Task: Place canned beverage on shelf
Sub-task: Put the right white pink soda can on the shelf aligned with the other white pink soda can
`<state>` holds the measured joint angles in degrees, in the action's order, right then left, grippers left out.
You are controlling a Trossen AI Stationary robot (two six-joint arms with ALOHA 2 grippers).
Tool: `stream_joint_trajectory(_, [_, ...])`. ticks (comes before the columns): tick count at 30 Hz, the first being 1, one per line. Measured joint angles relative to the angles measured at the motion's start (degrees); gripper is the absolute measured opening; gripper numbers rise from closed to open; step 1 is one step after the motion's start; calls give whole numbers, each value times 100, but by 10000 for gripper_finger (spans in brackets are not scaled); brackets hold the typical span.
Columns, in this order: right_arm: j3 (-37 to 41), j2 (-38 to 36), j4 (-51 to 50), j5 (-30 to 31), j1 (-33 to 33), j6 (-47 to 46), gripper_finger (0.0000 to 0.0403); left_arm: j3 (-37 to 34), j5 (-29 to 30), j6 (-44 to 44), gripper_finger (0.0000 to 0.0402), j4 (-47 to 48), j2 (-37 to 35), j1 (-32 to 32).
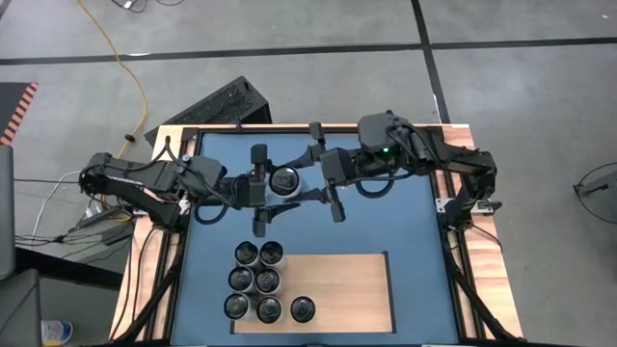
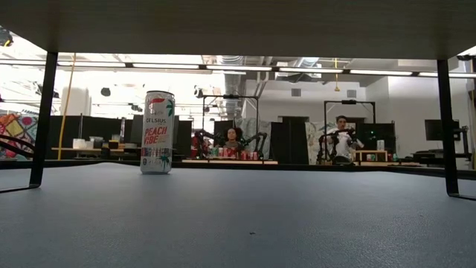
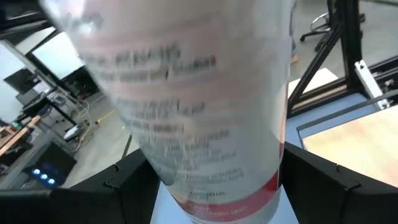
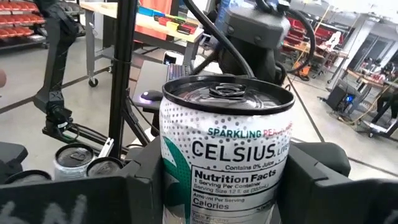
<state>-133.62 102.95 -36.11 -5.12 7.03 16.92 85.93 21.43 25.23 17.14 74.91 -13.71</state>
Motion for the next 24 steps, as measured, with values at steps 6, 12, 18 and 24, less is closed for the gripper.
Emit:
stream_joint_trajectory(6, [12,-380,-633,858,263,102,197,7,-49,-217,272,-24,-53,-110])
stream_joint_trajectory(12, [13,-1011,-1295,1737,521,-229,197,13,24,-264,271,89,-165,-168])
stream_joint_trajectory(18, [-55,-1115,-1188,2068,640,-159,197,8,-160,-177,271,-293,-147,-168])
stream_joint_trajectory(24, [50,-847,-1727,2049,671,-565,197,3,158,-66,272,-178,-347,-252])
